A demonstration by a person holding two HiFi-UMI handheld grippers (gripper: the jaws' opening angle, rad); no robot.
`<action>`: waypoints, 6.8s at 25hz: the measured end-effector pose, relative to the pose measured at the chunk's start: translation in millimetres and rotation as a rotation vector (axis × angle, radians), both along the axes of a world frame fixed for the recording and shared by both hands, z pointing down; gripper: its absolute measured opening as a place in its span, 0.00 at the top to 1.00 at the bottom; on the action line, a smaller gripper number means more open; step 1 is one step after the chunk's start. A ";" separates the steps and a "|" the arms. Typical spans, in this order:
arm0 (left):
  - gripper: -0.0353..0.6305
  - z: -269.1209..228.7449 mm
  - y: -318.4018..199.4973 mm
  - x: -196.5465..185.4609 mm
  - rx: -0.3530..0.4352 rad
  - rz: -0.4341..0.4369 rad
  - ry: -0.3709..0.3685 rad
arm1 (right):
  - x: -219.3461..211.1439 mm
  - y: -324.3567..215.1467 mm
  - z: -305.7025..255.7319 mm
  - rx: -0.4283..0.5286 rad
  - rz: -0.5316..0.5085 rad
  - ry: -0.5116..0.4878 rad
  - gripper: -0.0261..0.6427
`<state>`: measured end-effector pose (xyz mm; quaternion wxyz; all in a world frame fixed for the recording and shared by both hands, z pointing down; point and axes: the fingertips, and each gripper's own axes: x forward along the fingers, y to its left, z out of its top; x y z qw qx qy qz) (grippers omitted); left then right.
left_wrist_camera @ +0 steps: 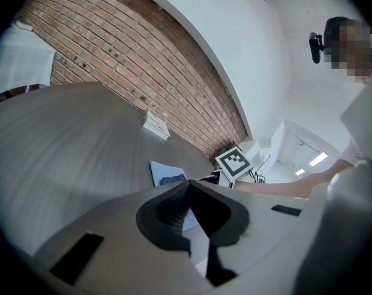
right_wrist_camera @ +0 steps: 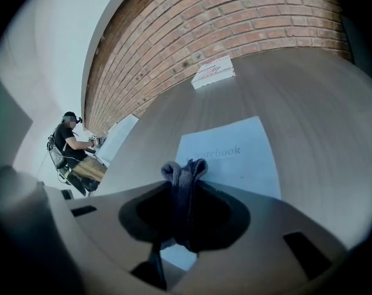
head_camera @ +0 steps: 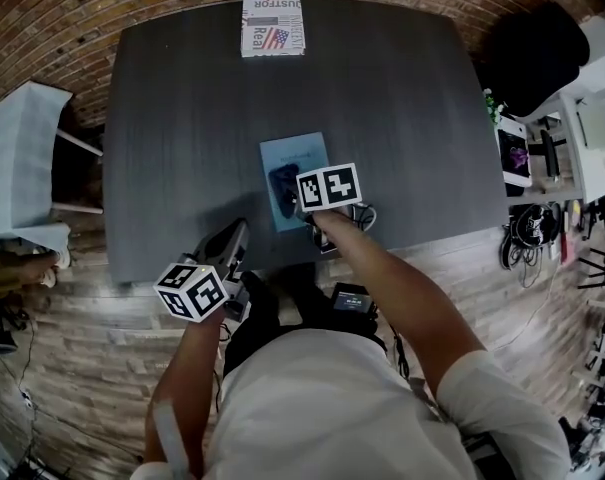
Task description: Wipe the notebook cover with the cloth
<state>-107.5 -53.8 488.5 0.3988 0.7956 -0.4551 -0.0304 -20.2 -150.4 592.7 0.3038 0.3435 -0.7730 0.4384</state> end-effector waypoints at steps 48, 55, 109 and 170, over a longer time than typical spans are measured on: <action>0.94 5.8 10.0 23.0 -0.007 0.063 0.019 | 7.7 46.0 -31.7 0.076 -0.064 0.007 0.79; 0.94 7.6 18.0 13.9 -0.022 0.041 0.020 | -32.9 72.9 -20.7 -0.013 -0.099 -0.072 0.79; 0.94 17.8 -11.5 67.1 -0.032 -0.041 0.036 | 121.9 -36.8 -30.9 0.241 -0.328 0.371 0.79; 0.93 39.0 81.4 71.5 -0.065 -0.304 0.113 | -77.4 30.7 -9.3 0.725 -1.305 0.554 0.79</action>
